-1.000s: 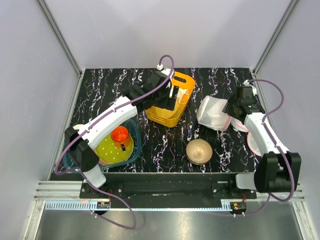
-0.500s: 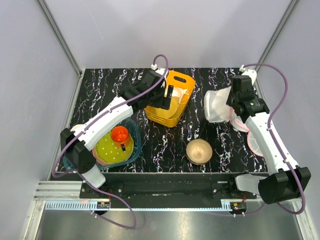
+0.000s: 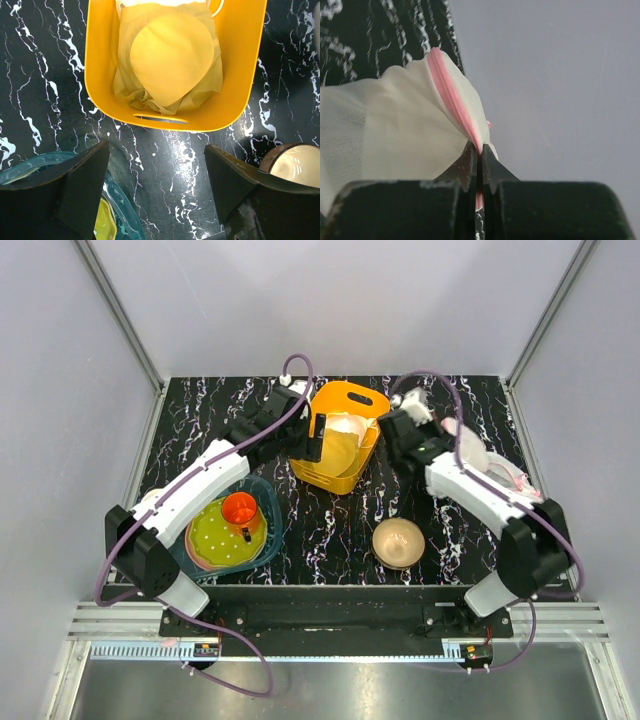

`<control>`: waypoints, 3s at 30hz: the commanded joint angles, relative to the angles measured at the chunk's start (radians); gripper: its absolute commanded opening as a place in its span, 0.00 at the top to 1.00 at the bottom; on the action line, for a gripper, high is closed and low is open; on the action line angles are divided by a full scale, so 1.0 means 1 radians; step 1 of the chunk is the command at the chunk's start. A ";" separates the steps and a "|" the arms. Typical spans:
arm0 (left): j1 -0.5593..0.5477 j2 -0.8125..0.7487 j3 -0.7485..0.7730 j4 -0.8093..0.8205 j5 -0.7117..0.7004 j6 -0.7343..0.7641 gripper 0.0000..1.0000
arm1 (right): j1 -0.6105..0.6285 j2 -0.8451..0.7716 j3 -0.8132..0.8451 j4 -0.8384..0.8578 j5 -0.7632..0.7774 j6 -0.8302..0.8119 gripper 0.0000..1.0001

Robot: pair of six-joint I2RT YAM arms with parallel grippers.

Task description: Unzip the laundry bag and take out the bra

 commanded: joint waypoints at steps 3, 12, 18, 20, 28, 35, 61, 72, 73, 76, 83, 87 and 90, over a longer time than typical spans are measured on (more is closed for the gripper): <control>0.011 -0.045 -0.027 0.050 0.020 -0.011 0.20 | 0.077 0.095 0.062 -0.083 -0.010 0.201 1.00; 0.014 -0.029 -0.039 0.055 0.024 -0.022 0.20 | 0.149 0.276 0.159 -0.237 -0.118 0.422 1.00; 0.014 -0.028 -0.037 0.055 0.021 -0.023 0.20 | 0.148 0.246 0.124 -0.234 -0.126 0.442 1.00; 0.014 -0.025 -0.033 0.055 0.027 -0.023 0.20 | 0.145 0.215 0.114 -0.226 -0.117 0.432 1.00; 0.014 -0.038 -0.031 0.053 0.029 -0.025 0.20 | 0.047 0.065 0.049 -0.217 -0.051 0.367 1.00; 0.014 -0.037 -0.042 0.073 0.052 -0.030 0.20 | -0.076 -0.040 0.033 -0.188 0.009 0.280 1.00; -0.022 0.015 0.001 0.110 0.127 -0.046 0.19 | -0.154 -0.218 0.065 -0.102 -0.882 0.565 0.10; -0.219 0.208 0.171 0.180 0.242 -0.085 0.19 | -0.798 -0.298 -0.346 0.111 -1.504 0.833 0.04; -0.252 0.234 0.189 0.179 0.239 -0.089 0.19 | -0.821 -0.290 -0.370 0.146 -1.537 0.855 0.04; -0.282 0.324 0.229 0.150 0.230 -0.128 0.20 | -0.880 -0.241 -0.445 0.274 -1.620 0.929 0.04; -0.282 0.330 0.255 0.152 0.165 -0.128 0.19 | -0.897 -0.121 -0.553 0.592 -1.784 1.080 0.12; -0.276 0.385 0.364 0.086 0.129 -0.122 0.19 | -0.897 -0.109 -0.591 0.653 -1.789 1.094 0.31; -0.263 0.419 0.453 0.046 0.109 -0.143 0.19 | -0.897 -0.133 -0.605 0.633 -1.776 1.074 0.61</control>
